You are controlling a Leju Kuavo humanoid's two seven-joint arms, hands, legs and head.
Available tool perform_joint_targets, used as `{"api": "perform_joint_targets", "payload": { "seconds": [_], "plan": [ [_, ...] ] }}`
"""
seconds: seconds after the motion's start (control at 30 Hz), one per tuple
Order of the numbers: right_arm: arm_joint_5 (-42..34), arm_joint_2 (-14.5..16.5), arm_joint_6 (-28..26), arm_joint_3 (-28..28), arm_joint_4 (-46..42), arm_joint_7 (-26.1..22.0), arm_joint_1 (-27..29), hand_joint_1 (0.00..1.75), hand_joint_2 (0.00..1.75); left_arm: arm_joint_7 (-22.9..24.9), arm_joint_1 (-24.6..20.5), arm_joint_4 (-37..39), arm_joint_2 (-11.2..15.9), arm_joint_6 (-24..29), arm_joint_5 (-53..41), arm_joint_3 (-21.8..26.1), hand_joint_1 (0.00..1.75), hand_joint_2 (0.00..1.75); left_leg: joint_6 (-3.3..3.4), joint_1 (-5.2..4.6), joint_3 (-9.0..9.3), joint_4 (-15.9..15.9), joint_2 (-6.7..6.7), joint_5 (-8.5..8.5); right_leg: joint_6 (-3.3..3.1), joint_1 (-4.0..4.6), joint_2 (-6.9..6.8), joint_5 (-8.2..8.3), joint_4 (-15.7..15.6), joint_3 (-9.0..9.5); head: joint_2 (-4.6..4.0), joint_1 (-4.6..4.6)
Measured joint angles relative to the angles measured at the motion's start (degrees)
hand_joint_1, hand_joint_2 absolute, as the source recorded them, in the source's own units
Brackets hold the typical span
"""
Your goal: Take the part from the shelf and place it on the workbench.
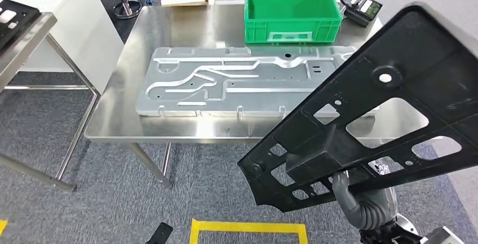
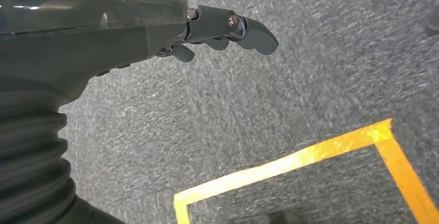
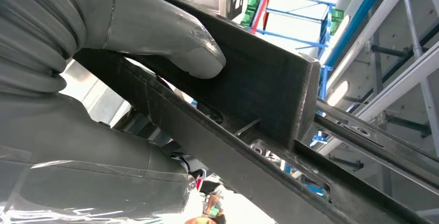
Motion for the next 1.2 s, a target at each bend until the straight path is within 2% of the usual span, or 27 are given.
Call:
{"api": "perform_joint_targets", "payload": {
  "seconds": [0.07, 0.1, 0.13, 0.23, 0.3, 0.33, 0.4, 0.43, 0.47, 0.5, 0.53, 0.57, 0.6, 0.63, 0.77, 0.83, 0.9, 0.93, 0.97, 1.0, 1.07, 1.1, 1.13, 1.2],
  "plan": [
    [0.0, 0.0, 0.0, 0.0, 0.0, 0.1, -0.2, 1.75, 1.75, 0.0, 0.0, 0.0, 0.0, 0.0, -0.2, 0.0, 0.0, 1.75, 0.76, -0.24, 2.1, -7.6, 0.0, 5.48, 0.31, 0.09, 0.03, -1.02, 0.0, 1.39, 0.0, 0.01],
    [0.0, 0.0, 0.0, 0.0, 0.0, 0.2, -0.3, 1.75, 1.75, 0.0, 0.0, 0.0, 0.0, 0.0, -0.3, 0.0, 0.0, 1.75, 1.11, -0.43, 3.02, -10.3, 0.02, 7.04, 0.57, 0.12, 0.05, -1.45, 0.0, 1.77, 0.0, 0.01],
    [0.0, 0.0, 0.0, 0.0, 0.0, 0.3, -0.4, 1.75, 1.75, 0.0, -0.1, 0.0, 0.0, 0.0, -0.3, 0.0, 0.0, 1.75, 1.39, -0.62, 3.5, -11.8, 0.01, 7.81, 0.9, 0.13, 0.08, -1.78, 0.0, 1.95, 0.0, 0.02],
    [0.1, 0.0, 0.0, 0.0, -0.1, 0.7, -0.7, 1.75, 1.75, -0.3, 0.0, 0.0, 0.0, -0.3, -0.4, 0.0, 0.0, 1.75, 1.91, -0.62, 4.02, -12.6, -0.06, 7.75, 1.93, 0.14, 0.05, -2.5, -0.2, 2.27, 0.0, 0.03],
    [0.3, -0.2, 0.0, 0.0, -0.3, 1.2, -1.4, 1.75, 1.75, -0.5, -0.1, 0.0, 0.0, -0.6, -0.5, 0.0, 0.0, 1.75, 2.43, -0.28, 4.71, -13.5, 0.0, 7.71, 2.33, 0.21, -0.08, -4.19, 2.5, 1.11, 0.0, 0.03],
    [0.6, -0.5, 0.0, 0.0, -0.3, 1.4, -2.1, 1.75, 1.75, -0.6, -0.2, 0.0, 0.0, -0.8, -0.6, 0.0, 0.0, 1.75, 2.68, -0.24, 4.97, -13.7, 0.05, 7.61, 2.43, 0.15, -0.13, -5.63, 5.7, -0.7, 0.0, 0.04],
    [1.4, -1.6, -0.1, -0.1, -0.2, 2.2, -4.1, 1.75, 1.75, -0.6, -0.4, 0.0, 0.0, -1.3, -0.8, 0.0, 0.0, 1.75, 3.02, -0.32, 5.18, -13.7, 0.09, 7.22, 2.65, 0.13, -0.14, -8.03, 13.3, -5.74, 0.0, 0.03],
    [1.9, -2.4, -0.1, -0.3, 0.1, 2.9, -5.7, 1.75, 1.75, -0.6, -0.5, 0.0, 0.0, -1.5, -1.0, 0.0, 0.0, 1.75, 3.09, -0.37, 5.32, -13.6, 0.09, 6.98, 2.74, 0.12, -0.14, -7.88, 15.6, -7.75, 0.0, 0.03],
    [2.3, -3.3, -0.1, -0.4, 0.6, 3.7, -7.8, 1.75, 1.75, -0.6, -0.5, 0.0, 0.0, -1.8, -1.1, 0.0, 0.0, 1.75, 3.07, -0.4, 5.53, -13.5, 0.08, 6.7, 2.77, 0.11, -0.15, -6.5, 15.8, -8.74, 0.0, 0.03],
    [2.7, -4.4, 0.0, -0.4, 1.3, 4.8, -10.5, 1.75, 1.75, -0.7, -0.5, 0.0, 0.0, -2.0, -1.2, 0.0, 0.0, 1.75, 3.02, -0.42, 5.82, -13.3, 0.07, 6.38, 2.74, 0.11, -0.15, -4.04, 13.8, -8.63, 0.0, 0.04],
    [3.1, -5.6, 0.0, -0.4, 2.5, 6.2, -13.9, 1.75, 1.75, -0.9, -0.6, 0.0, -0.1, -2.1, -1.4, 0.0, 0.0, 1.75, 2.93, -0.44, 6.11, -13.0, 0.06, 6.02, 2.64, 0.1, -0.14, -1.04, 10.2, -7.68, 0.0, 0.04],
    [3.6, -6.8, 0.0, -0.4, 4.2, 7.8, -18.2, 1.75, 1.75, -1.1, -0.8, 0.0, -0.1, -2.2, -1.6, 0.0, 0.0, 1.75, 2.78, -0.58, 6.23, -12.7, 0.08, 5.65, 2.52, 0.17, -0.11, 1.19, 6.8, -6.57, 0.0, 0.04],
    [4.1, -8.2, -0.1, -0.4, 6.6, 9.7, -23.5, 1.75, 1.75, -1.3, -1.0, 0.0, -0.1, -2.3, -1.8, 0.0, 0.0, 1.75, 2.61, -0.74, 6.12, -12.3, 0.11, 5.36, 2.38, 0.21, -0.06, 2.64, 4.0, -5.78, 0.0, 0.04],
    [4.7, -9.4, -0.3, -0.4, 9.5, 11.6, -29.3, 1.75, 1.75, -1.4, -1.3, 0.0, -0.2, -2.3, -2.1, 0.0, 0.0, 1.75, 2.42, -0.9, 5.88, -12.0, 0.15, 5.2, 2.27, 0.26, -0.02, 3.22, 2.5, -5.46, 0.0, 0.03],
    [9.8, -12.5, -3.2, 1.1, 21.7, 15.9, -48.4, 1.75, 1.75, -1.5, -1.9, 0.0, -0.3, -2.2, -3.0, -0.1, 0.0, 1.75, 1.52, -1.01, 4.96, -11.0, 0.02, 4.65, 1.46, -0.05, -0.23, 3.24, 1.5, -5.53, 0.0, 0.04],
    [14.9, -13.1, -6.2, 3.3, 27.7, 16.8, -56.0, 1.75, 1.75, -1.7, -2.1, 0.0, -0.3, -2.1, -3.3, -0.1, 0.0, 1.75, 0.79, -0.74, 2.79, -6.5, -0.03, 2.27, 1.02, -0.36, -0.49, 3.33, 1.3, -5.39, 0.0, 0.03],
    [21.7, -13.3, -10.2, 6.5, 34.8, 17.5, -63.2, 1.75, 1.75, -1.9, -2.3, 0.0, -0.3, -2.0, -3.6, -0.1, 0.0, 1.75, 0.21, -0.27, -1.16, 1.0, 0.0, -0.65, 0.83, -0.41, -0.55, 3.22, 1.3, -5.38, 0.0, 0.03],
    [25.9, -13.4, -12.8, 8.5, 38.4, 17.7, -66.4, 1.75, 1.75, -2.0, -2.3, 0.0, -0.3, -2.0, -3.7, -0.1, 0.0, 1.75, 0.03, -0.03, -2.79, 3.7, 0.01, -1.08, 0.82, -0.41, -0.56, 3.11, 1.3, -5.28, 0.0, 0.02],
    [30.5, -13.4, -15.8, 10.8, 42.0, 18.0, -69.2, 1.75, 1.75, -2.1, -2.3, 0.0, -0.3, -1.9, -3.8, -0.1, 0.0, 1.75, -0.1, 0.15, -3.47, 4.3, 0.03, -0.31, 0.87, -0.42, -0.56, 2.94, 1.3, -5.07, 0.0, 0.02],
    [34.9, -13.3, -18.8, 13.0, 45.1, 18.3, -71.4, 1.75, 1.75, -2.2, -2.2, 0.0, -0.4, -1.9, -3.9, -0.1, 0.0, 1.75, -0.15, 0.29, -3.05, 2.6, 0.05, 1.57, 0.96, -0.43, -0.57, 2.71, 1.3, -4.73, 0.0, 0.03],
    [42.3, -12.6, -23.8, 17.1, 51.4, 19.0, -74.7, 1.75, 1.75, -2.4, -2.2, 0.0, -0.4, -1.9, -4.1, -0.1, 0.0, 1.75, -0.04, 0.4, -0.01, -5.0, 0.12, 6.26, 1.25, -0.44, -0.55, 2.18, 1.3, -3.96, 0.0, 0.03],
    [45.1, -11.9, -25.8, 19.0, 54.6, 19.3, -75.8, 1.75, 1.75, -2.4, -2.3, 0.0, -0.4, -1.9, -4.2, -0.1, 0.0, 1.75, 0.11, 0.31, 1.46, -8.3, 0.13, 7.62, 1.46, -0.39, -0.42, 2.03, 1.3, -3.76, 0.0, 0.03],
    [47.5, -11.1, -27.5, 20.8, 57.8, 19.8, -76.5, 1.75, 1.75, -2.5, -2.4, 0.0, -0.4, -1.9, -4.3, -0.1, 0.0, 1.75, 0.3, 0.21, 2.41, -10.4, 0.14, 8.09, 1.71, -0.33, -0.29, 1.99, 1.2, -3.72, 0.0, 0.03],
    [50.8, -9.5, -29.9, 24.0, 63.5, 21.0, -76.9, 1.75, 1.75, -2.6, -2.7, 0.0, -0.5, -1.9, -4.5, 0.0, 0.0, 1.75, 0.77, -0.01, 2.97, -11.7, 0.11, 7.69, 2.36, -0.22, -0.1, 2.11, 0.9, -3.75, 0.0, 0.03]
  ]
}}
